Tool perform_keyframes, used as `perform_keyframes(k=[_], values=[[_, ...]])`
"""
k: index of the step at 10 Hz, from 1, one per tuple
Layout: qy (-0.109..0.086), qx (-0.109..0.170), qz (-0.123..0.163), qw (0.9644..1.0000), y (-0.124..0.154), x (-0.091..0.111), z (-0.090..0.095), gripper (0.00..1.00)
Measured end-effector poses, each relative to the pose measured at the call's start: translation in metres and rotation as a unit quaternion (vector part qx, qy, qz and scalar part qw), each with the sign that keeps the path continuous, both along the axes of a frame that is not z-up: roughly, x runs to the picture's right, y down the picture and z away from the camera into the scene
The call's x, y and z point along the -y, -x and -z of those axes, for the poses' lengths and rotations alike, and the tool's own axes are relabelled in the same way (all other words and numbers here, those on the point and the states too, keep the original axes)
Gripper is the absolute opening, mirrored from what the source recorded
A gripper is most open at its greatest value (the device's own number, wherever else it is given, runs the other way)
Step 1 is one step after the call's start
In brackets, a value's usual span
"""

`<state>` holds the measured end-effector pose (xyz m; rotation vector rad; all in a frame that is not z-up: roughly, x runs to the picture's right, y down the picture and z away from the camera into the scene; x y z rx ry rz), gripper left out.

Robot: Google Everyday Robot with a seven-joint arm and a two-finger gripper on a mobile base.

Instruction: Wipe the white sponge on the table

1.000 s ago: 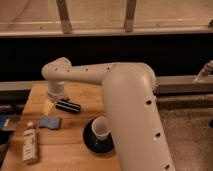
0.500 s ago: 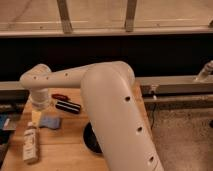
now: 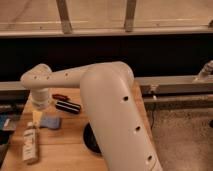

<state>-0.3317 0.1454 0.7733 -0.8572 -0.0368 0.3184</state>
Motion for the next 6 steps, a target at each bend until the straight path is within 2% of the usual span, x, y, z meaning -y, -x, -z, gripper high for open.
perform_keyframes(k=[2,6], values=[[0.015,-0.014,0.016,0.9997,0.007,-0.018,-0.012,0.8],[0.041,-0.037,0.017,0.9984,-0.001,-0.039,-0.024,0.8]])
